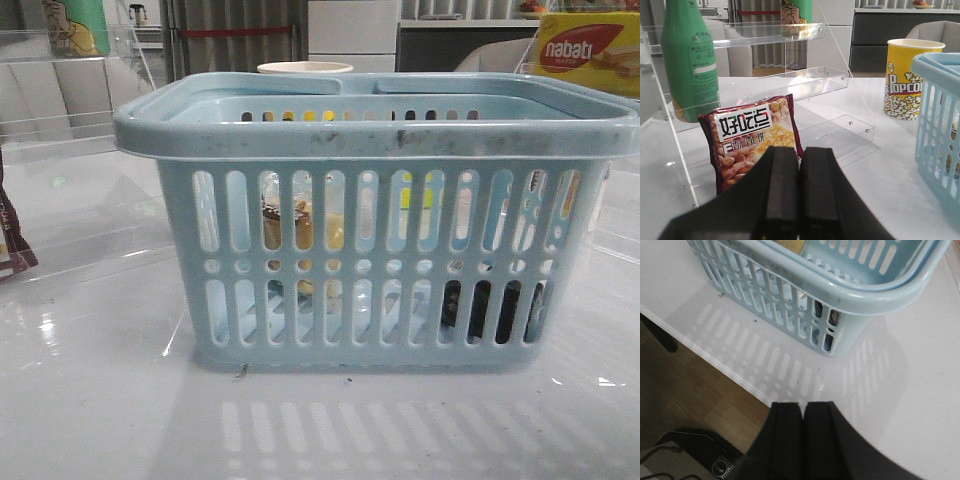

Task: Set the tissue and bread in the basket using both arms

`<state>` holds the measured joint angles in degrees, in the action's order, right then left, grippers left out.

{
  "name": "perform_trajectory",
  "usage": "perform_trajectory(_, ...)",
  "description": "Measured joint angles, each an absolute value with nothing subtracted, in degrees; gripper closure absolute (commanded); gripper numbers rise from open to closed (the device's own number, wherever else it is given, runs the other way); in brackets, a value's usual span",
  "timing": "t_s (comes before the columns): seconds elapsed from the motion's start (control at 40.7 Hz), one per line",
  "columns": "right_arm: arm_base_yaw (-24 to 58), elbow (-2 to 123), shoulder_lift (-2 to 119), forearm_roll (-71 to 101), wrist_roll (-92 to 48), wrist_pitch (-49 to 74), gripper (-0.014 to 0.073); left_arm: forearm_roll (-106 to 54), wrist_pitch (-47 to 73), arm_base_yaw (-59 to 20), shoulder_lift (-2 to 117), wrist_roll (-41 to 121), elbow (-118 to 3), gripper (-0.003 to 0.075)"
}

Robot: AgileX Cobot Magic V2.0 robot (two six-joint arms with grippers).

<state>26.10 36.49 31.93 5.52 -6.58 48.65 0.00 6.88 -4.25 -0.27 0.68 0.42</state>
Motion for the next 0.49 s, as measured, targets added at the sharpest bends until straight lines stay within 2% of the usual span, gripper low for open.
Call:
perform_trajectory(0.221, 24.72, 35.35, 29.19, 5.52, -6.58, 47.61, 0.0535, 0.0, 6.88, -4.25, -0.27, 0.68, 0.42, 0.0624)
perform_trajectory(0.491, 10.13, 20.17, 12.91, 5.52, -6.58, 29.61, 0.0535, 0.0, 6.88, -4.25, -0.27, 0.68, 0.42, 0.0624)
